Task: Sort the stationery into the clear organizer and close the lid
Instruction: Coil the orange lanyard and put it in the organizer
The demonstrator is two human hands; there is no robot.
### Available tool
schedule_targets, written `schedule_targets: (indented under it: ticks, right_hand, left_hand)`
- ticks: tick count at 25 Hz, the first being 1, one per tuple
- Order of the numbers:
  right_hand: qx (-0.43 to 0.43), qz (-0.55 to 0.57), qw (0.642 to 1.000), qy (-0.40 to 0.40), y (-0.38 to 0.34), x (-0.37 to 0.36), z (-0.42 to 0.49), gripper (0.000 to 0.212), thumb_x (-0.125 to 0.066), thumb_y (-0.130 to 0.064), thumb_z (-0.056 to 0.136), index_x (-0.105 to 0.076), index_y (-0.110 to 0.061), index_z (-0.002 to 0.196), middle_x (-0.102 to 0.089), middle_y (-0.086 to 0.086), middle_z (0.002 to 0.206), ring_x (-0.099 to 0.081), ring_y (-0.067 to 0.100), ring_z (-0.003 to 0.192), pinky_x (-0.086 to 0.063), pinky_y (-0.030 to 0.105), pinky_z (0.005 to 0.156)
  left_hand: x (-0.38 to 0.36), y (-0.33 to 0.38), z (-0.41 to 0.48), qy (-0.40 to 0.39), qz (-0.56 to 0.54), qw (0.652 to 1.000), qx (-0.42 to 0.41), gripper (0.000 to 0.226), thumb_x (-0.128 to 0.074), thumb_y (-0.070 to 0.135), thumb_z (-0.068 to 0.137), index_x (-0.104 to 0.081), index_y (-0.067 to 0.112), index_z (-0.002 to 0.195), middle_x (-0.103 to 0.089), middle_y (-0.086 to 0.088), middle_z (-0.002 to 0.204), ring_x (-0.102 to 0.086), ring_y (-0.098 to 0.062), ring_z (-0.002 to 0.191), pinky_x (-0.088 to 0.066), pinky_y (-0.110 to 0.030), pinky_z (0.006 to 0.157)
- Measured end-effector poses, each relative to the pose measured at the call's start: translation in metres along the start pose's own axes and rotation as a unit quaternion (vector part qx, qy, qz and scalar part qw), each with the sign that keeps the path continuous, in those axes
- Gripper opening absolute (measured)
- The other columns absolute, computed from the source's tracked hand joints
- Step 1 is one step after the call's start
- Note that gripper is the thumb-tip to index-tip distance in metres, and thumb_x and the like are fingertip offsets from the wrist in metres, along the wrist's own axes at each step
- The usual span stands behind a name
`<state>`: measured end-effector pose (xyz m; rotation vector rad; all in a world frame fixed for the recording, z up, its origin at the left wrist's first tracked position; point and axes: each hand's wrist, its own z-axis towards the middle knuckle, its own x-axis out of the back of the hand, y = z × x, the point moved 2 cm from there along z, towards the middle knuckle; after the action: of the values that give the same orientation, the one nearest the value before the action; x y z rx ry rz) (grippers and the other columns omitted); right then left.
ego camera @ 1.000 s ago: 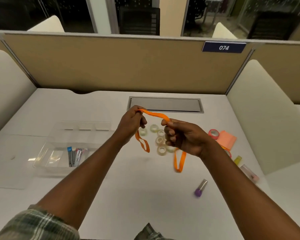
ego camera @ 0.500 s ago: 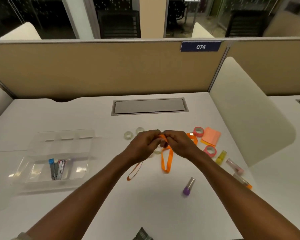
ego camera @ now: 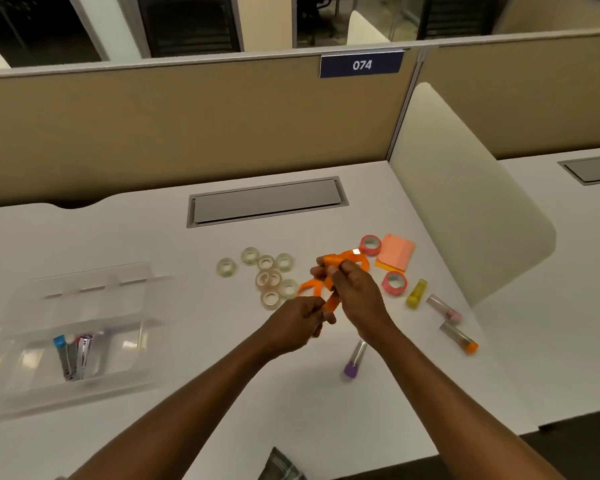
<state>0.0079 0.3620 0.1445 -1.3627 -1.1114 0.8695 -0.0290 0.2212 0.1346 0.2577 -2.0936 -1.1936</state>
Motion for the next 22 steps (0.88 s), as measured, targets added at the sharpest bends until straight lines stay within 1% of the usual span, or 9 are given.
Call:
schedule_targets:
  ticks: [2, 3, 7, 10, 12, 16, 18, 20, 22]
  right_hand:
    - [0.034, -0.189, 0.981, -0.043, 0.019, 0.007, -0.01, 0.024, -0.041, -0.027, 0.105, -0.064, -0.021, 0.097, -0.072, -0.003, 0.082, -0.067, 0.01, 0.073, -0.056, 0.034, 0.069]
    - [0.022, -0.212, 0.975, -0.058, 0.027, 0.011, -0.015, 0.028, -0.04, -0.03, 0.106, -0.061, -0.023, 0.088, -0.069, -0.003, 0.075, -0.065, 0.011, 0.07, -0.055, 0.036, 0.07]
    - [-0.139, -0.125, 0.98, -0.063, 0.04, 0.022, -0.025, 0.042, -0.041, -0.047, 0.102, -0.061, -0.014, 0.085, -0.066, 0.002, 0.076, -0.062, 0.016, 0.073, -0.054, 0.039, 0.081]
    - [-0.263, -0.021, 0.961, -0.082, 0.055, 0.035, -0.029, 0.04, -0.053, -0.055, 0.094, -0.062, -0.016, 0.088, -0.063, 0.002, 0.077, -0.058, 0.015, 0.075, -0.051, 0.033, 0.078]
    - [-0.273, 0.02, 0.958, -0.084, 0.065, 0.045, -0.03, 0.041, -0.059, -0.057, 0.089, -0.061, -0.017, 0.09, -0.061, 0.0, 0.077, -0.055, 0.016, 0.077, -0.047, 0.032, 0.076]
    - [-0.281, -0.084, 0.956, 0.003, 0.078, 0.065, -0.027, 0.033, -0.058, -0.049, 0.094, -0.056, -0.018, 0.084, -0.062, 0.004, 0.082, -0.056, 0.017, 0.076, -0.046, 0.029, 0.069]
    - [-0.283, -0.111, 0.951, 0.05, 0.086, 0.077, -0.027, 0.029, -0.059, -0.045, 0.095, -0.056, -0.019, 0.083, -0.062, 0.004, 0.081, -0.058, 0.018, 0.074, -0.049, 0.032, 0.071]
    - [-0.291, -0.076, 0.951, 0.073, 0.092, 0.088, -0.031, 0.029, -0.06, -0.042, 0.095, -0.058, -0.017, 0.08, -0.063, 0.005, 0.078, -0.058, 0.018, 0.071, -0.051, 0.034, 0.072]
    - [-0.303, -0.036, 0.948, 0.088, 0.094, 0.095, -0.036, 0.028, -0.059, -0.04, 0.096, -0.061, -0.017, 0.08, -0.062, 0.006, 0.076, -0.057, 0.018, 0.069, -0.05, 0.029, 0.065]
  left_hand:
    - [-0.007, 0.008, 0.008, 0.014, 0.034, 0.999, -0.013, 0.026, -0.046, 0.016, 0.098, -0.067, 0.013, 0.082, -0.061, 0.006, 0.064, -0.054, 0.001, 0.052, -0.04, -0.015, 0.053]
    - [-0.01, 0.011, 0.013, 0.025, 0.045, 0.999, -0.018, 0.026, -0.048, 0.015, 0.096, -0.069, 0.012, 0.081, -0.064, 0.005, 0.066, -0.057, -0.001, 0.056, -0.044, -0.018, 0.055]
    - [-0.025, 0.005, 0.027, 0.078, 0.094, 0.992, -0.031, 0.024, -0.053, 0.023, 0.093, -0.068, 0.02, 0.075, -0.066, 0.008, 0.064, -0.059, -0.006, 0.061, -0.049, -0.029, 0.058]
    - [-0.041, -0.007, 0.042, 0.106, 0.098, 0.99, -0.003, 0.018, -0.056, 0.026, 0.091, -0.062, 0.017, 0.077, -0.06, 0.005, 0.063, -0.053, -0.01, 0.059, -0.045, -0.034, 0.058]
    - [-0.052, -0.01, 0.052, 0.09, 0.076, 0.993, 0.001, 0.014, -0.057, 0.026, 0.092, -0.059, 0.016, 0.083, -0.061, 0.004, 0.069, -0.054, -0.01, 0.063, -0.045, -0.031, 0.06]
    - [-0.066, -0.034, 0.062, 0.058, -0.021, 0.998, 0.027, 0.023, -0.056, 0.044, 0.095, -0.058, 0.021, 0.097, -0.066, 0.001, 0.092, -0.061, -0.014, 0.078, -0.047, -0.025, 0.065]
    - [-0.065, -0.063, 0.066, 0.113, 0.144, 0.983, 0.013, 0.028, -0.061, 0.045, 0.09, -0.059, 0.02, 0.101, -0.063, -0.002, 0.097, -0.06, -0.02, 0.084, -0.048, -0.031, 0.067]
    - [-0.065, -0.092, 0.065, 0.108, 0.364, 0.925, -0.008, 0.041, -0.078, 0.041, 0.072, -0.061, 0.014, 0.097, -0.059, -0.007, 0.094, -0.058, -0.028, 0.081, -0.047, -0.037, 0.063]
    - [-0.062, -0.107, 0.063, 0.077, 0.482, 0.872, -0.045, 0.037, -0.086, 0.023, 0.054, -0.061, 0.012, 0.079, -0.058, -0.009, 0.084, -0.057, -0.031, 0.071, -0.045, -0.036, 0.054]
